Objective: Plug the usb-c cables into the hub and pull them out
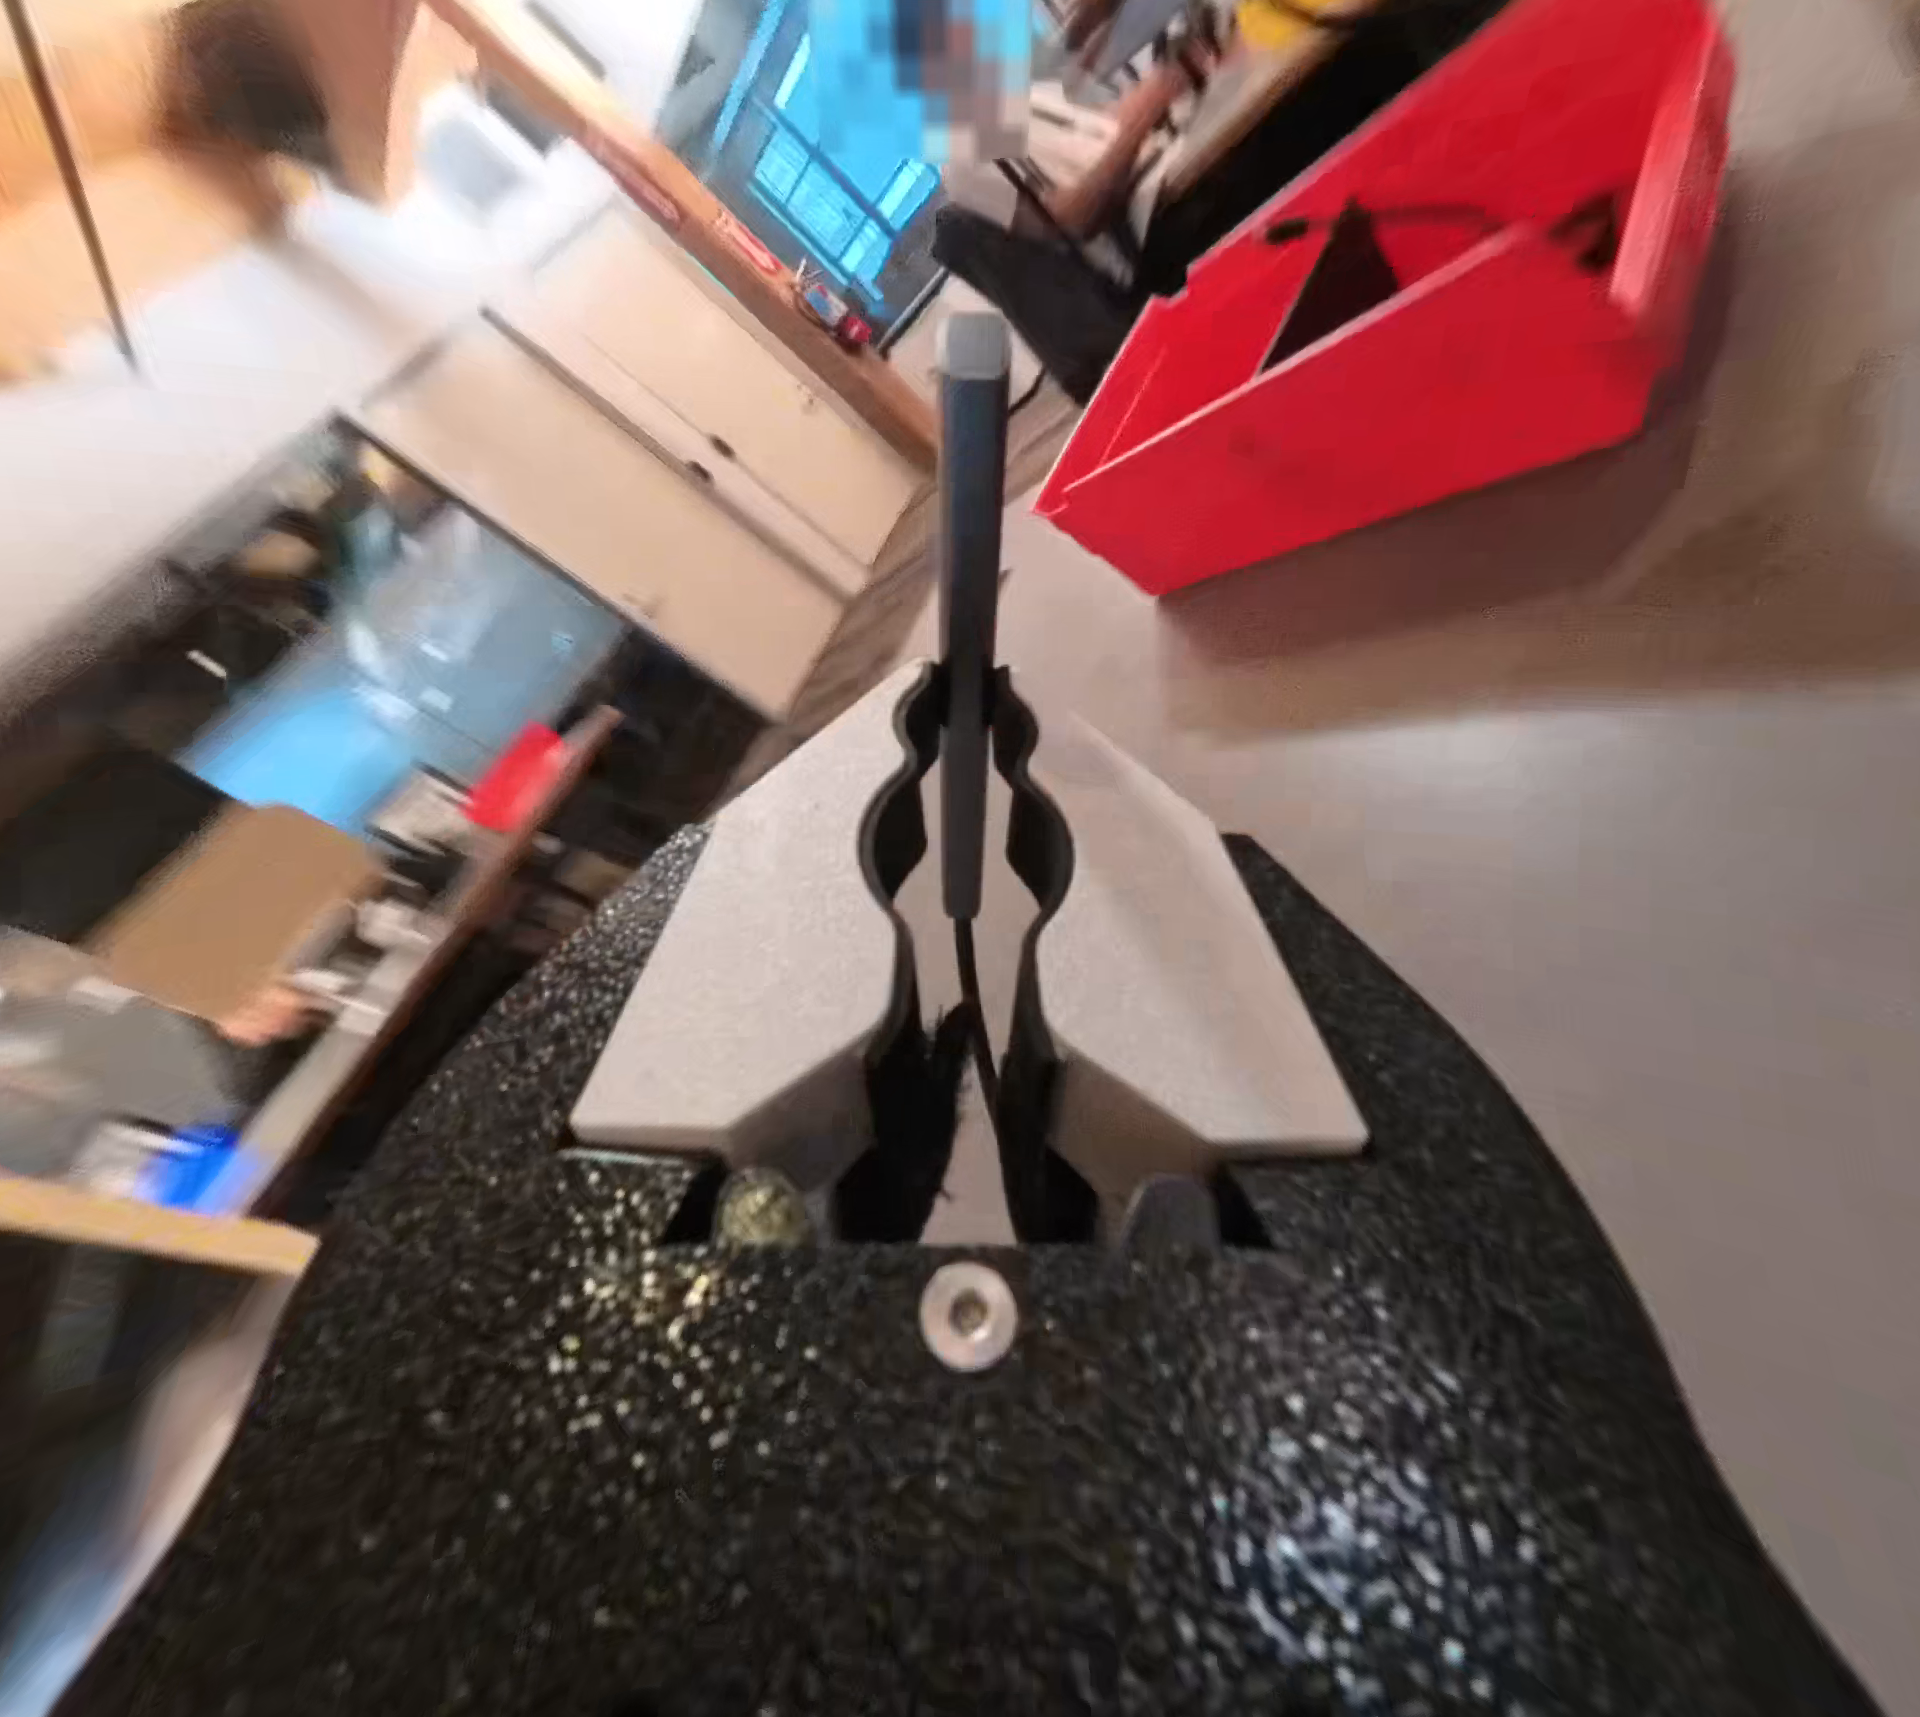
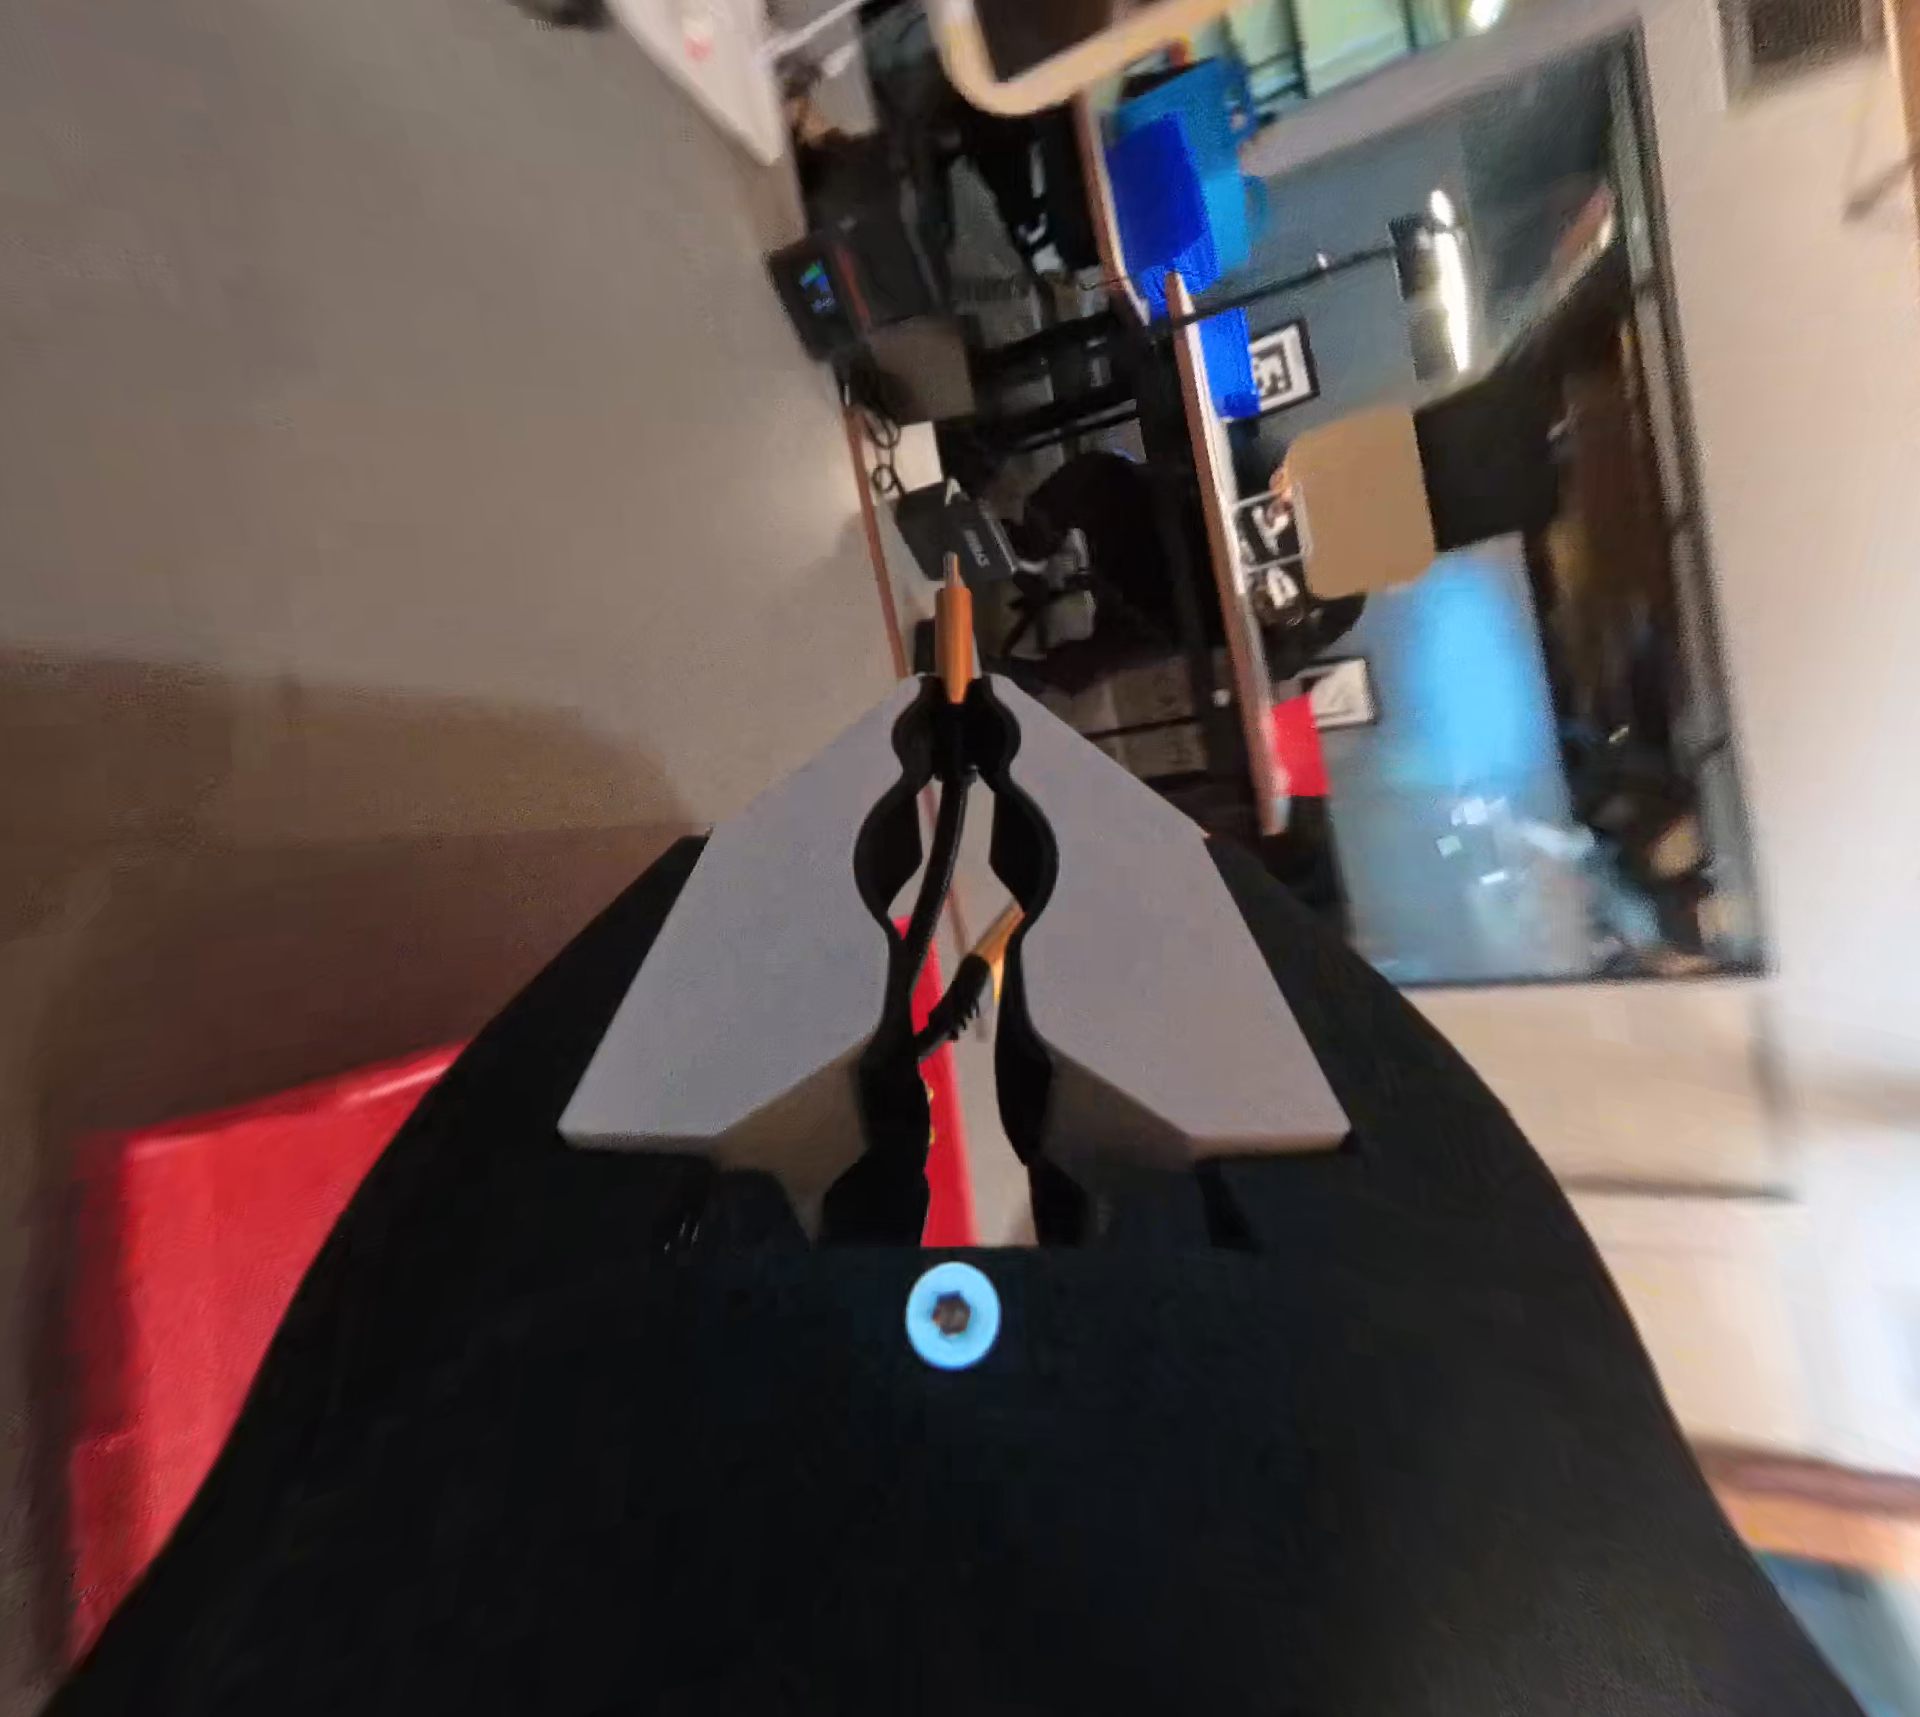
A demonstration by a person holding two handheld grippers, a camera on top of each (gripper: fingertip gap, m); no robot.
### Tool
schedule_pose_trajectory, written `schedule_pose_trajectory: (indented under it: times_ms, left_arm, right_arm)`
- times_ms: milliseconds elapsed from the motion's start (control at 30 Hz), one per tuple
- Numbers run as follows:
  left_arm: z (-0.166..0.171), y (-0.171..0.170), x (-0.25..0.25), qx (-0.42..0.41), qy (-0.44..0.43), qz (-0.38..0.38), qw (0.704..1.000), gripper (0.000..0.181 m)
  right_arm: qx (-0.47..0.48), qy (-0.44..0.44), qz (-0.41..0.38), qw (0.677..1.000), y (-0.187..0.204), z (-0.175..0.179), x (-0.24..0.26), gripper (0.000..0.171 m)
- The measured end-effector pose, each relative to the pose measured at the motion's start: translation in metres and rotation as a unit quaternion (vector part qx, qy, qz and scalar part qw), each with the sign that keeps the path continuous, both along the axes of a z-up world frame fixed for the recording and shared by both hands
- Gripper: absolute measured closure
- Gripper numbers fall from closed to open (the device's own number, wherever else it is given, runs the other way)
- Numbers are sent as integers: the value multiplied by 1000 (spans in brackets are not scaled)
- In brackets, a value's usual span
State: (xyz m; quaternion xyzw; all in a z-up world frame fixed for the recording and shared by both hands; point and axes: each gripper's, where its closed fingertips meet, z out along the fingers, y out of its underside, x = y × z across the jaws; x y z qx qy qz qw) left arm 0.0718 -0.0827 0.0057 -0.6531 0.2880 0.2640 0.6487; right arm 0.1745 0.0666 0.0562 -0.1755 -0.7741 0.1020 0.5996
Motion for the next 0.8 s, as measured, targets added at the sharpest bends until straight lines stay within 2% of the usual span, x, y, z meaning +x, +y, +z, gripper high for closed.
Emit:
schedule_pose_trajectory:
  times_ms: [33, 167, 267, 367, 467, 533, 567, 633, 700, 800]
  left_arm:
    - [-1, -9, -10, 2, -52, -6, 999, 174]
    - [-18, -3, -11, -24, -44, 21, 999, 174]
    - [-37, 11, -3, -54, -51, 8, 997, 174]
    - [-44, 19, 3, -63, -75, -9, 995, 173]
    - [-46, 24, 5, -59, -100, -18, 993, 173]
    - [-46, 27, 6, -54, -111, -21, 992, 173]
    - [-46, 28, 6, -53, -115, -21, 992, 173]
    - [-45, 32, 7, -49, -129, -23, 990, 174]
    - [-44, 36, 10, -50, -148, -33, 987, 173]
    - [-45, 46, 21, -63, -146, -50, 986, 174]
  right_arm:
    - [-46, 20, -10, 999, 17, 10, 12, 166]
    - [-105, 71, -96, 987, 82, 25, 31, 166]
    - [-163, 97, -101, 977, 109, 22, 30, 166]
    - [-235, 71, -103, 964, 125, -4, 28, 166]
    - [-274, 11, -132, 952, 136, -45, 30, 163]
    - [-292, -39, -168, 941, 143, -71, 34, 140]
    - [-306, -63, -182, 932, 144, -80, 36, 136]
    - [-322, -77, -191, 924, 138, -84, 37, 126]
    - [-315, -54, -161, 934, 116, -68, 29, 126]
    - [-307, -50, -14, 950, 26, -45, 2, 132]
